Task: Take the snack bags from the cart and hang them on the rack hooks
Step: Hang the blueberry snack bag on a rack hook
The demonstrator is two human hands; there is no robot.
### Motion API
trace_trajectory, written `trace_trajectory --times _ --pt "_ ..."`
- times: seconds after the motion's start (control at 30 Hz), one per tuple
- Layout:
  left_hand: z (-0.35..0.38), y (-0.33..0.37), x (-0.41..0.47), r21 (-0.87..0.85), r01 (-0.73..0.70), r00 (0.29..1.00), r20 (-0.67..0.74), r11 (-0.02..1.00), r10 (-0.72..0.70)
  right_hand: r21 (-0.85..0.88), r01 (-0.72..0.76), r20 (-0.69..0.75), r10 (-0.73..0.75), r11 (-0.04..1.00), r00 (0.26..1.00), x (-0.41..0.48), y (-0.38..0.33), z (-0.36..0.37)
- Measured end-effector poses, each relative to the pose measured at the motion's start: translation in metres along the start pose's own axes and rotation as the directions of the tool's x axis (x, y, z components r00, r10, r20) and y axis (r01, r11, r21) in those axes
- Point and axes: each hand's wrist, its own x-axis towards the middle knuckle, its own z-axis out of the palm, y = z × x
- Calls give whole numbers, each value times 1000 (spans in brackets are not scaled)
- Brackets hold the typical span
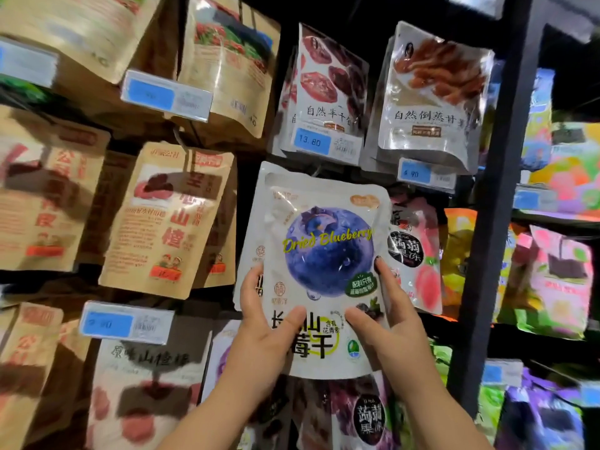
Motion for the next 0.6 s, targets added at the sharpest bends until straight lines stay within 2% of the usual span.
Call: trace_trajectory --times 0.13,0.3,0.43,0.6 --pt "-4 6 12 -14 -24 1000 19 1000 24 -15 13 28 -13 1000 1000 14 -5 6" --pt "-9 9 25 90 -51 999 9 995 50 16 24 20 -24 1000 1000 26 -6 13" --pt "-12 9 31 84 -73 997 25 994 71 63 5 1 -5 998 1000 27 -8 16" --pt "-15 6 32 43 -63 998 32 997 62 42 -9 1 8 999 1000 24 -14 18"
